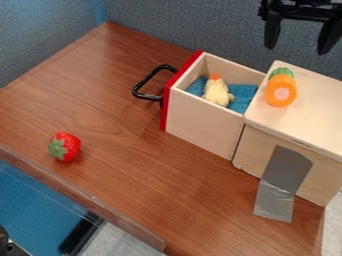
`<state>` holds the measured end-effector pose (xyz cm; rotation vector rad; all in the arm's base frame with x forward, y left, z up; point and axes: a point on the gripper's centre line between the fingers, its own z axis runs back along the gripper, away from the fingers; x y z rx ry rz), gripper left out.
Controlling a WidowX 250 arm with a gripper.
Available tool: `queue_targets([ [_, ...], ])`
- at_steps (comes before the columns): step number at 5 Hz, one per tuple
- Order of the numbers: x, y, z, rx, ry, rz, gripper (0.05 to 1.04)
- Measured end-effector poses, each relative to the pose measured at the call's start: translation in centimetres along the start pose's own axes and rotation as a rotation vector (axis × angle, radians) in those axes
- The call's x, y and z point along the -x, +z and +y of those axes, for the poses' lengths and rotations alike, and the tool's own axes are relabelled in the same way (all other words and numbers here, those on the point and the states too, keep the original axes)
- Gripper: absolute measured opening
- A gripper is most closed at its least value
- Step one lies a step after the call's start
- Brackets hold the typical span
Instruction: Moved a yellow toy from the drawer to the right side of the table
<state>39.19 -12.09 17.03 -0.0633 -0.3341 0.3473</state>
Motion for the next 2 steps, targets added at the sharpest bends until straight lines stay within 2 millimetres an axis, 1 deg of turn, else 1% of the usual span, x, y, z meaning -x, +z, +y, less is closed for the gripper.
queue_targets([
  [1, 0.6, -1.5, 0.2, -0.027, -0.003, 0.033, 1.0],
  [2, 0.4, -2.5, 1.9, -0.051, 0.027, 0.046, 1.001],
])
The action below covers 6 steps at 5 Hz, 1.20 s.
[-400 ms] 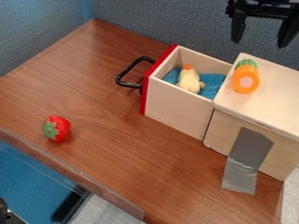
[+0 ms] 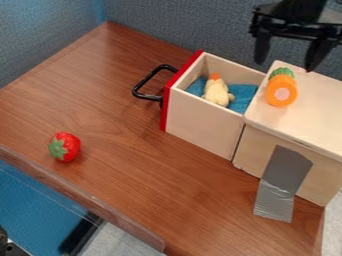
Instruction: Moved a yellow toy from the drawer to the right side of the table
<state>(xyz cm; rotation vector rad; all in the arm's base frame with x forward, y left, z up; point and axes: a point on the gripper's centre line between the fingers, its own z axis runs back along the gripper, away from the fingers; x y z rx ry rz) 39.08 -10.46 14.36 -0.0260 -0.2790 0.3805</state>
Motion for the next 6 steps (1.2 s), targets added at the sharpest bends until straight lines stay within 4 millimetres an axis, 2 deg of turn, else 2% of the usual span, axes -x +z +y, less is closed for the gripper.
queue_targets([
  [1, -1.4, 0.7, 2.6, 0.005, 0.062, -0.029, 1.001],
  [2, -1.6, 0.0, 4.6, 0.009, 0.115, -0.028, 1.001],
  [3, -1.7, -1.7, 5.2, 0.029, 0.156, -0.026, 1.001],
  [4, -1.4, -5.0, 5.4, 0.006, 0.178, 0.003, 1.0],
  [6, -1.2, -10.2, 6.8, -0.074, 0.202, 0.068, 1.001],
])
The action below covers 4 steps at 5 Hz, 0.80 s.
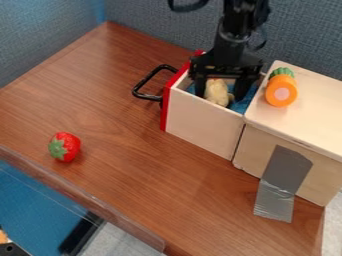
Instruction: Moved a yellow toy from the drawer to the right side of the table
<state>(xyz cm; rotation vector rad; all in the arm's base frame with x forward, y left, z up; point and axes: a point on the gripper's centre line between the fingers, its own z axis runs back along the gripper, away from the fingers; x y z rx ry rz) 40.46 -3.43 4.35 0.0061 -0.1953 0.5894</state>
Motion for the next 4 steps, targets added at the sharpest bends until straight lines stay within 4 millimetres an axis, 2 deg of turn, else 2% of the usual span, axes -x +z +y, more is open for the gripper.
queue_targets([
  [1, -0.1, -0.9, 0.5, -0.02, -0.01, 0.023, 0.945],
  [2, -0.2, -1.1, 0.2, 0.005, 0.005, 0.021, 0.732],
  [3, -0.2, -1.0, 0.1, 0.016, -0.001, 0.018, 0.442],
  [4, -0.8, 1.2, -0.3, 0.058, -0.01, -0.023, 0.241],
])
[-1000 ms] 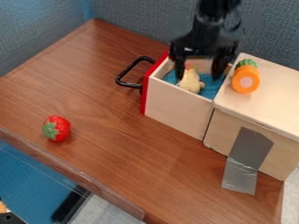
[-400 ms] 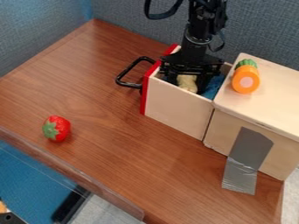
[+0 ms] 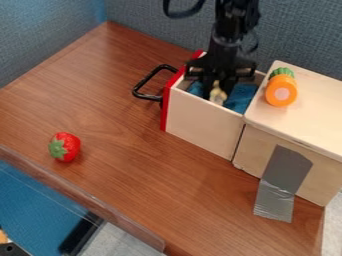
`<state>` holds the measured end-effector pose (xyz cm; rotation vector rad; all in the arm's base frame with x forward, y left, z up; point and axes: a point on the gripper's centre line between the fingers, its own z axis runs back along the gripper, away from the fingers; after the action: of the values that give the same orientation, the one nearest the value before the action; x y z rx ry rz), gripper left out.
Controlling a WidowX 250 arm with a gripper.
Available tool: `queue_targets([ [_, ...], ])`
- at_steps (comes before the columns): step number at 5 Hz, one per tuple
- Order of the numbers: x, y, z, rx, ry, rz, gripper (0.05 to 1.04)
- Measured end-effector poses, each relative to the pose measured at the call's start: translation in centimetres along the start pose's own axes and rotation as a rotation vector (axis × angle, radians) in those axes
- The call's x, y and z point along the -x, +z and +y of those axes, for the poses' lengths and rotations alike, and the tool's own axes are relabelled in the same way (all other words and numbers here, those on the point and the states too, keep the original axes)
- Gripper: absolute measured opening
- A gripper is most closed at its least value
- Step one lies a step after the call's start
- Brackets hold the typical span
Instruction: Moved a yellow toy from the drawer to the right side of the table
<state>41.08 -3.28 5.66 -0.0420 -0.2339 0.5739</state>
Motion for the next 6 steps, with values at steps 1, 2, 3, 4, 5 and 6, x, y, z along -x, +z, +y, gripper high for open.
queue_targets([
  [1, -0.8, 4.0, 1.0, 0.045, 0.007, -0.078, 0.137],
  [2, 0.8, 6.8, 2.9, 0.055, -0.006, -0.099, 0.102],
  [3, 4.3, 8.4, 4.0, 0.047, -0.074, -0.084, 0.101],
  [4, 8.5, 8.3, 7.0, 0.034, -0.105, -0.032, 0.101],
  [5, 11.7, 6.3, 10.0, 0.027, -0.09, 0.006, 0.101],
  [6, 12.2, 4.9, 10.5, 0.044, -0.084, 0.018, 0.134],
])
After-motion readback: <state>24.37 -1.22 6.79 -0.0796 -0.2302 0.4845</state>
